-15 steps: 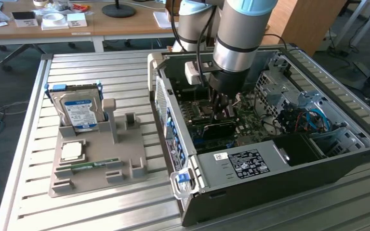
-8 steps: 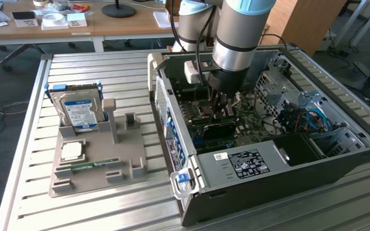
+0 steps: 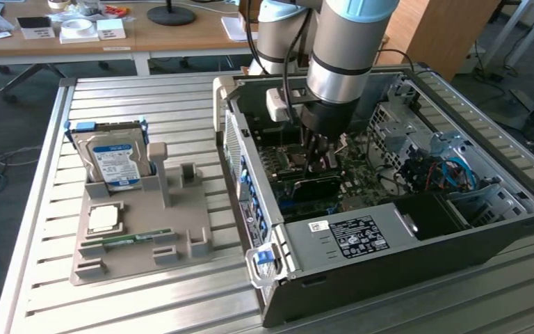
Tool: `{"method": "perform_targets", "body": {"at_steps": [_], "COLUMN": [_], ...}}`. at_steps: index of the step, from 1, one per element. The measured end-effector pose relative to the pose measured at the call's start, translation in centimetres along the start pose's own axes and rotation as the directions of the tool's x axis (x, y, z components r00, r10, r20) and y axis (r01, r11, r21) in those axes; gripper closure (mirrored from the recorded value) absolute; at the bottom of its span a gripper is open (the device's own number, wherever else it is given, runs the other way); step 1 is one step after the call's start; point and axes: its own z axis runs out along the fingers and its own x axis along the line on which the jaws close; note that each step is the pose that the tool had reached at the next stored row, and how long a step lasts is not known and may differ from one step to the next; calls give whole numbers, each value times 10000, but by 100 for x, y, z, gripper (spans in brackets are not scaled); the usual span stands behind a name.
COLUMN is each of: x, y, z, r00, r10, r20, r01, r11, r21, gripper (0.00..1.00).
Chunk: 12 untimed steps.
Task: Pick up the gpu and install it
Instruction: 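Press down on the gpu until it lock into place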
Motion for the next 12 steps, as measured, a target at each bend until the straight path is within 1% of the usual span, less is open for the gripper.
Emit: {"method": "perform_targets", "body": {"at_steps": [12], "x": [13], "y": [-5], "z": [3], "r00": [10000], "r10": [-2], "r20": [0], "r01": [2], "r11": [10000], "r21": [0], "gripper": [89]}}
